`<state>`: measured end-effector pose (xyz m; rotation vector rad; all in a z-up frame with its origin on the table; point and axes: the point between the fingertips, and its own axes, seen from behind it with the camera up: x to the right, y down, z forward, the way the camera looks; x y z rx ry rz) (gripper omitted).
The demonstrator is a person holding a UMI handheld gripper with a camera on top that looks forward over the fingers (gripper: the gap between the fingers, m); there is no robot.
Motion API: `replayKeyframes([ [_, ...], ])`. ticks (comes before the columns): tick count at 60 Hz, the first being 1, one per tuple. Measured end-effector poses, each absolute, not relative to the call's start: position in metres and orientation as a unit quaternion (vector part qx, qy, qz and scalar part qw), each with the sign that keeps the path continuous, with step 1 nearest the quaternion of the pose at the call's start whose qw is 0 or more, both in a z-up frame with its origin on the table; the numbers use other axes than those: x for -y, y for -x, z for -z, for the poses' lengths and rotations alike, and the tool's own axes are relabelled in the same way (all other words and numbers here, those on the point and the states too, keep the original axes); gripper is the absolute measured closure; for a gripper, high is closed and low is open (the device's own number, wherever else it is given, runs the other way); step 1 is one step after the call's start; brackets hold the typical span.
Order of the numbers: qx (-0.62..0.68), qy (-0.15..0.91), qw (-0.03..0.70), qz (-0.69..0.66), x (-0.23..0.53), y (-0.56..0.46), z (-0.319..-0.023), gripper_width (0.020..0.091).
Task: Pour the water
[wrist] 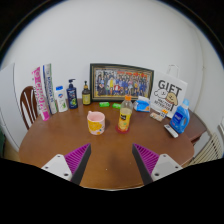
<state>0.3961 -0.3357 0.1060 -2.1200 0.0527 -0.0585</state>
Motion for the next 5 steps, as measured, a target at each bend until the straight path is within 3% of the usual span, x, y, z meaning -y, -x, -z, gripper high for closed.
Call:
replayKeyframes([
  [5, -0.010, 0.876, 0.481, 0.038, 0.3448, -0.3930, -0.1017, 0.0251],
])
